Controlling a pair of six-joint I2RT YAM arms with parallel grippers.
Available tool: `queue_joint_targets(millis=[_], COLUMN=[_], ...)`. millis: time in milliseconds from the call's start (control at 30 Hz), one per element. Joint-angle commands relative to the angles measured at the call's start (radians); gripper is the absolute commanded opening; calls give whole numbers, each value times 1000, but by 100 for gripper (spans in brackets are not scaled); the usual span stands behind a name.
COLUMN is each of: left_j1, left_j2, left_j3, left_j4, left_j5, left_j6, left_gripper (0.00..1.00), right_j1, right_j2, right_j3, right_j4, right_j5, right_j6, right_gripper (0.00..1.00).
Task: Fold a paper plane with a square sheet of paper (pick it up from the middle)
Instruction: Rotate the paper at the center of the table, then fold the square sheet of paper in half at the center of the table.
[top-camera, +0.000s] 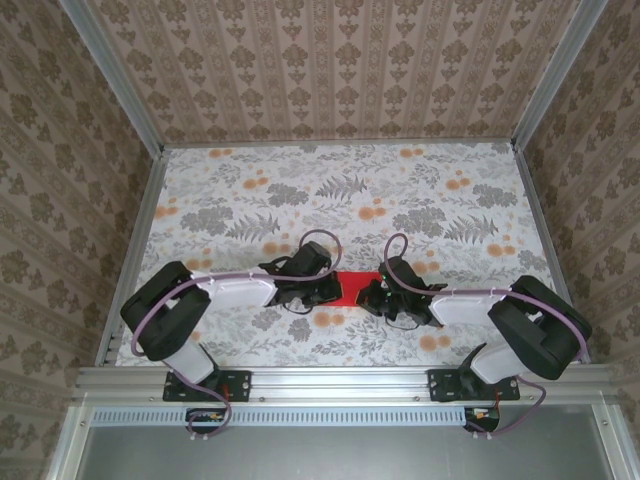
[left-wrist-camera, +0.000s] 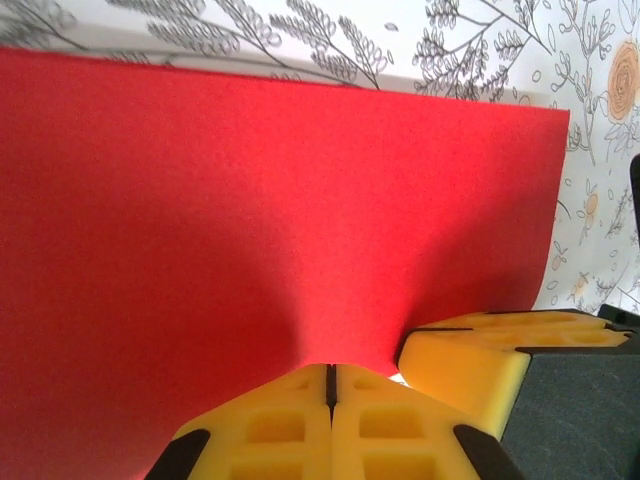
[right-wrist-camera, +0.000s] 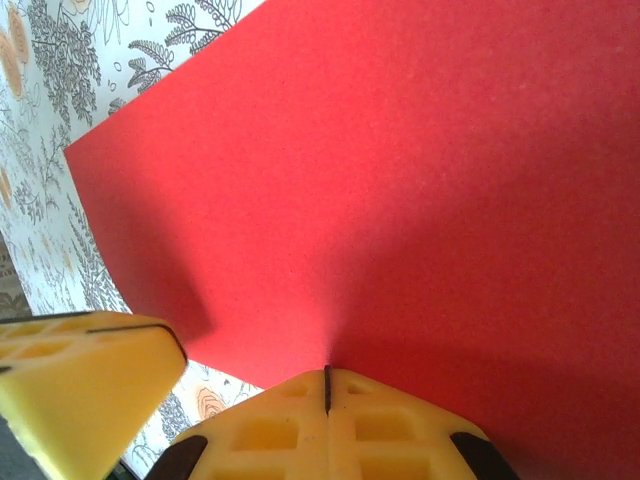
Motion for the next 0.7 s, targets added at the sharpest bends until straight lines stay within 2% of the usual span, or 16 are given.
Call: queue_joint_targets(millis=[0,667], left_j1=[-13,-18], left_j2=[38,113], left_j3=[-9,-17], left_j4=[100,85], left_j5=[30,31], left_j6=[-67,-114], left_gripper=[0,0], right_j1=[8,10], right_j2=[-10,48], right_j3=[-12,-37], right_j4=[45,50], right_j5=[39,61], right_j6=[25,35], right_gripper=[3,2])
